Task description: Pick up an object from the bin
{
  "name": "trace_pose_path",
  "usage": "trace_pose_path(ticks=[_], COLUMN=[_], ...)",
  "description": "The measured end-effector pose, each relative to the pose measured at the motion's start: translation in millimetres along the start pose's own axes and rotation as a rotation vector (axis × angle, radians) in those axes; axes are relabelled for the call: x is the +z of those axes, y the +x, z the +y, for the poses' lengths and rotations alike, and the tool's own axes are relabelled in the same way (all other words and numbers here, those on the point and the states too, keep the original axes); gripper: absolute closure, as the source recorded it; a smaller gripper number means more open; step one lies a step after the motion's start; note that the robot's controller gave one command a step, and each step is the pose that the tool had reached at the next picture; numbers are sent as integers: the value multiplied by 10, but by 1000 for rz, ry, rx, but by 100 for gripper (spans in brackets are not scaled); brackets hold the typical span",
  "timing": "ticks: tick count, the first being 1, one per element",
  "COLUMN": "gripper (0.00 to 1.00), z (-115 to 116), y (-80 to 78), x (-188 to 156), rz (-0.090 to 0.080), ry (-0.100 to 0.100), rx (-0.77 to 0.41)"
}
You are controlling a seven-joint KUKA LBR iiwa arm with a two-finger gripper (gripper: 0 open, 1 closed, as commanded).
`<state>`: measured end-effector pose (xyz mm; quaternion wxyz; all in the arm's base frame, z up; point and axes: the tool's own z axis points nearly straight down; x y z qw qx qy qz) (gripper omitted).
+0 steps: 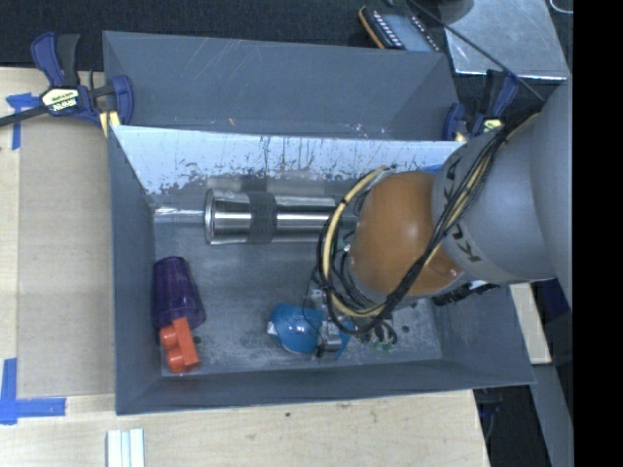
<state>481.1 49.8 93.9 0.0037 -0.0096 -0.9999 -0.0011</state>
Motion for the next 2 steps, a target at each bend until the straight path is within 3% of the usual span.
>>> trace_pose_path(ticks=[1, 2], gripper=[100, 100], z=[-4, -3], y=[-16, -15], x=[-904, -837], rz=[-8, -10], ry=[0, 0], rx=[-2, -2])
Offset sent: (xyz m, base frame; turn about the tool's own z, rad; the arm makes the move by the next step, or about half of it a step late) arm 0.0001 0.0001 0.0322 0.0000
